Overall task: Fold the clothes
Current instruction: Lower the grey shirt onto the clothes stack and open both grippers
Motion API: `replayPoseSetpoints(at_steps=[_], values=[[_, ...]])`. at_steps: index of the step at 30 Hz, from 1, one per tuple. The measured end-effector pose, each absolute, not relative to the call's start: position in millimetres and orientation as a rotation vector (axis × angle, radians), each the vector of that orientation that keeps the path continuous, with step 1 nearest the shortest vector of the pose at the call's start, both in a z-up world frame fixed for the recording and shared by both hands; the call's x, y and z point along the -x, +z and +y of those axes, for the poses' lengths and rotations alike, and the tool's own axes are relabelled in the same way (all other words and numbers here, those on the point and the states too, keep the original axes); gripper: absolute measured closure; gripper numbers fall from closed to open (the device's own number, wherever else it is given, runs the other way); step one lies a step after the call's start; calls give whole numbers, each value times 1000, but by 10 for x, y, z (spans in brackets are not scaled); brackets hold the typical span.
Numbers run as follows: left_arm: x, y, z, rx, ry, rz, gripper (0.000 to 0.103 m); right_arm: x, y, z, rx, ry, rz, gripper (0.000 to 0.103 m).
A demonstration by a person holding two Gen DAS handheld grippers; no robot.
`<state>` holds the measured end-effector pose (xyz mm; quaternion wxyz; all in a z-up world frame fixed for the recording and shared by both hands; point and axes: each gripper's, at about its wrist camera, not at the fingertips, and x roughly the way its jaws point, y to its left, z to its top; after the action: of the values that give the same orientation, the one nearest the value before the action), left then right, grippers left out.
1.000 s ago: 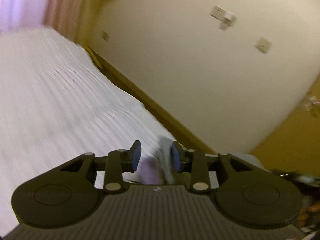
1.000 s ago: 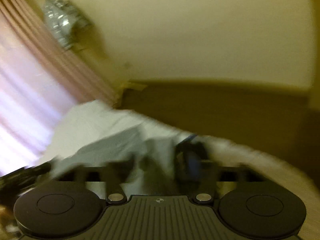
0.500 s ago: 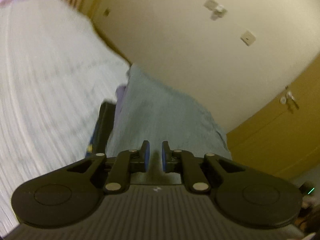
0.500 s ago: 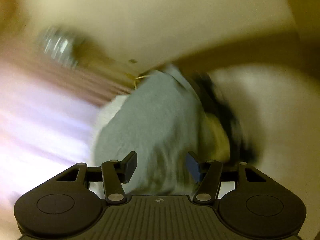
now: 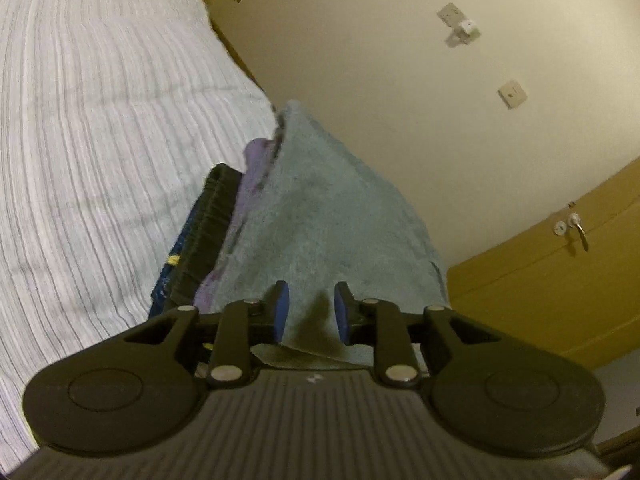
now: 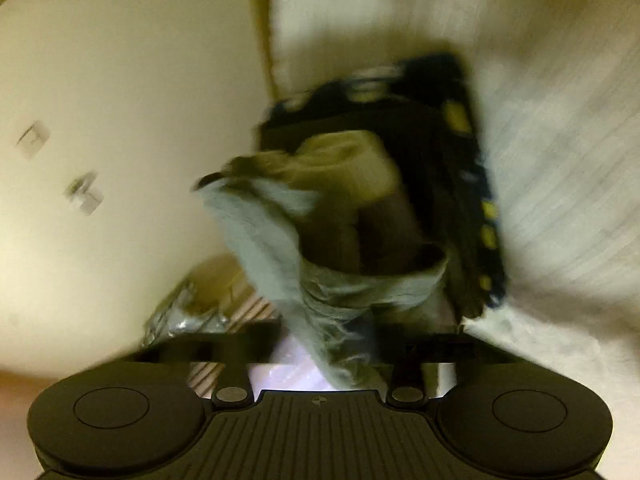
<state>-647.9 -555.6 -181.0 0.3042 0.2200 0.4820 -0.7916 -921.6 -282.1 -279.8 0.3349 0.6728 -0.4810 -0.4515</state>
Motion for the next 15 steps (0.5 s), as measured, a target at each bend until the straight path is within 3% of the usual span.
replayPoseSetpoints(at_steps=[1, 9, 11, 15], values=[[6472, -1822, -5577, -577, -2093, 1284, 84, 9249, -2699, -2872, -1705, -1219, -1188, 98], [6434, -1862, -5683, -560, -2088, 1281, 85, 9305, -1945, -3171, -1165, -1401, -636, 99], [6416, -1893, -5690, -559, -2081, 1295, 85, 9297, -2037, -3183, -1184, -1423, -593, 99], [6368, -1903, -5660, -579, -2085, 1291, 85, 9410, -2538, -3059, -1509, -1499, -663, 98]])
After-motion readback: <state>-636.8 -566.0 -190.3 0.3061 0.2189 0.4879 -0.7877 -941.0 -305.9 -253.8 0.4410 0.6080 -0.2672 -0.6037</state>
